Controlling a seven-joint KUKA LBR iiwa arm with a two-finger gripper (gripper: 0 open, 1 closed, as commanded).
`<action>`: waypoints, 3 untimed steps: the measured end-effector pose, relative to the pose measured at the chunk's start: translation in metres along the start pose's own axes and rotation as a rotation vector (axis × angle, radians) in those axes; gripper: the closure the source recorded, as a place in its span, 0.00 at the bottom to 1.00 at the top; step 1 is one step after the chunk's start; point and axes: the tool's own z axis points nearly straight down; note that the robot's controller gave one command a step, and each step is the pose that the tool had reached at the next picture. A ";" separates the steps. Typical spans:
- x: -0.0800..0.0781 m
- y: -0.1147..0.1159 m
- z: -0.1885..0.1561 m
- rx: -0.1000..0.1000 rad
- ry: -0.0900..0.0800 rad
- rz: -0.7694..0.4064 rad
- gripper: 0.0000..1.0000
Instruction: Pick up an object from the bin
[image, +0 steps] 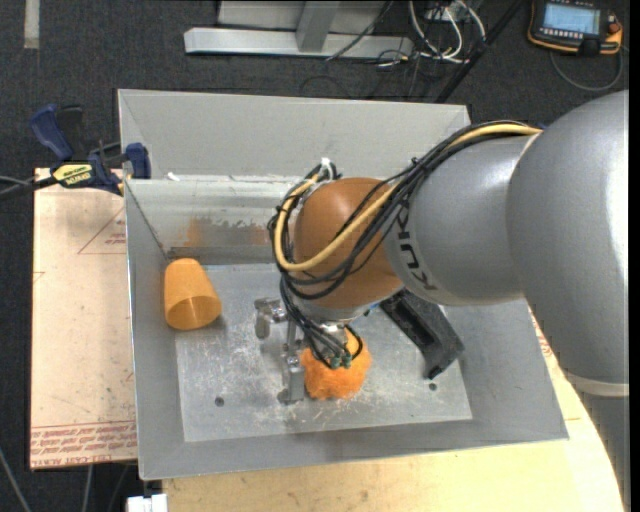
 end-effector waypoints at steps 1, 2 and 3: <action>0.004 -0.021 0.017 0.003 -0.002 0.210 0.00; 0.009 -0.038 0.023 0.000 0.000 0.318 0.00; 0.012 -0.055 0.026 0.002 -0.001 0.093 0.00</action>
Offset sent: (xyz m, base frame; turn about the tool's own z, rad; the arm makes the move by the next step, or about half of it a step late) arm -0.0037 -0.0930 -0.0338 -0.2077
